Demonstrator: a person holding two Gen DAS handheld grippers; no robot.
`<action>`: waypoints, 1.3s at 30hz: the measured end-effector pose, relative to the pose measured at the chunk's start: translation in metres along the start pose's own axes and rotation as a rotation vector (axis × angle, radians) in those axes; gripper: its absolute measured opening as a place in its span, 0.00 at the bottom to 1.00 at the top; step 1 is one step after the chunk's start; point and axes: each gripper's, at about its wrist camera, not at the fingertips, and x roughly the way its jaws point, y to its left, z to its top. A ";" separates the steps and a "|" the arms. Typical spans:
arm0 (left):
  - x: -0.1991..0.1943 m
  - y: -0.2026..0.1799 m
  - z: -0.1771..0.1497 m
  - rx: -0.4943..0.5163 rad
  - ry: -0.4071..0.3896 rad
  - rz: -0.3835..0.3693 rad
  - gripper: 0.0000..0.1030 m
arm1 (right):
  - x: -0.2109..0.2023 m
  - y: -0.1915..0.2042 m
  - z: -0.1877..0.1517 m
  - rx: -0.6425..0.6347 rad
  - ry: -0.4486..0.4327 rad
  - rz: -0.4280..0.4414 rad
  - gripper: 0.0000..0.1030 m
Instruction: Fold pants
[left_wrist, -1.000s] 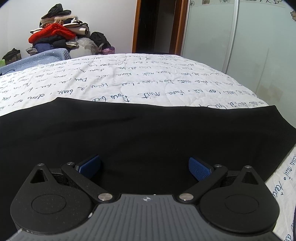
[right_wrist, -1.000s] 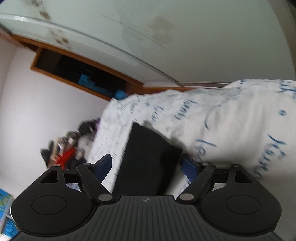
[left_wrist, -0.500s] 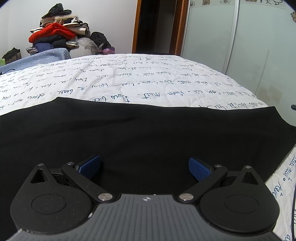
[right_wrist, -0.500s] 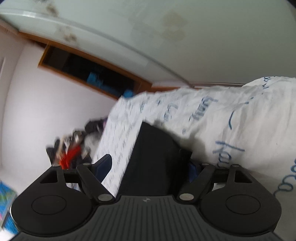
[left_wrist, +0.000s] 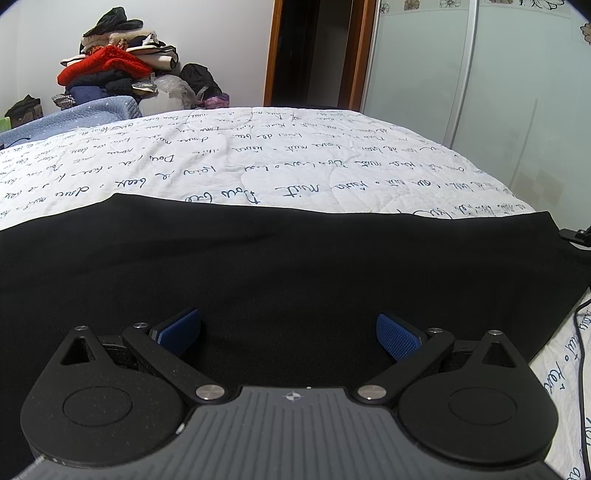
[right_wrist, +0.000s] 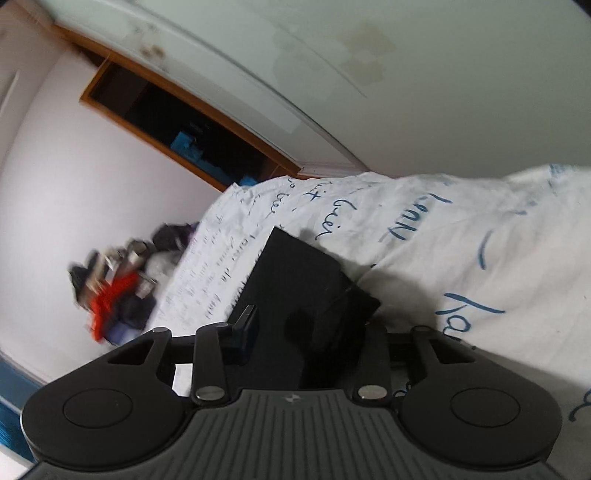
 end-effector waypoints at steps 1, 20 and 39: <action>0.000 0.000 0.000 0.000 0.000 0.000 1.00 | 0.001 0.005 -0.003 -0.036 -0.003 -0.019 0.33; 0.000 -0.001 0.000 0.007 0.002 0.007 1.00 | 0.003 0.015 -0.010 -0.155 -0.050 -0.083 0.09; -0.027 -0.053 0.018 0.136 -0.012 -0.092 0.97 | -0.005 -0.021 0.012 0.176 -0.064 0.076 0.11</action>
